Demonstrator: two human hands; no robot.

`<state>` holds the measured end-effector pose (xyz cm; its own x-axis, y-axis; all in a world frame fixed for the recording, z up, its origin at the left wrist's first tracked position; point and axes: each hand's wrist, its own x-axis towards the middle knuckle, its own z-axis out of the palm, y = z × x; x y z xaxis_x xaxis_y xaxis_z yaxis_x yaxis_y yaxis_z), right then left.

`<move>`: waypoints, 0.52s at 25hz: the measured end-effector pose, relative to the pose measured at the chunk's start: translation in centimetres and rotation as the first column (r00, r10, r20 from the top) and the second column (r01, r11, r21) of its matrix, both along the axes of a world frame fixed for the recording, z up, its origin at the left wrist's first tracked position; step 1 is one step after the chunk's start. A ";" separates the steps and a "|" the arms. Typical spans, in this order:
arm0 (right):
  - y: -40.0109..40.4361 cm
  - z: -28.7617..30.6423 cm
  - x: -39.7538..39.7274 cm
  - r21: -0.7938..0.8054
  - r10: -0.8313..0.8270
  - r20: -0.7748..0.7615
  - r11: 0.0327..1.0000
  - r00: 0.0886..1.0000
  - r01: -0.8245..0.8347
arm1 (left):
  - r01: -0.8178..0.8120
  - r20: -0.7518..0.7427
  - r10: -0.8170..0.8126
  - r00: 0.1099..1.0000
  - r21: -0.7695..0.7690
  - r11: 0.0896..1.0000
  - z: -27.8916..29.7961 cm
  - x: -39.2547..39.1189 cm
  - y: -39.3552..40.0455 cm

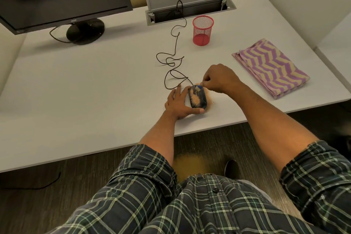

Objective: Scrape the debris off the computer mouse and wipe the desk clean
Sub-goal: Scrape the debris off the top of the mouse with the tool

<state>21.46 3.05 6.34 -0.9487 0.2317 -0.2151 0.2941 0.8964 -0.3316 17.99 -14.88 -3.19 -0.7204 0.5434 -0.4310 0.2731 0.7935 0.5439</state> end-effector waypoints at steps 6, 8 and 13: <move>0.2 -0.4 0.6 0.074 -0.040 0.007 0.996 0.999 0.040 | -0.003 -0.003 0.003 1.000 -0.005 1.000 0.0 0.0 0.0; 0.5 -0.5 0.8 0.126 -0.091 -0.035 0.987 0.995 0.095 | -0.019 0.004 0.019 1.000 0.012 1.000 0.0 0.1 0.0; 0.9 -0.2 0.9 0.005 -0.015 0.051 1.000 0.999 0.014 | -0.014 0.002 0.014 1.000 -0.001 1.000 0.1 0.1 0.1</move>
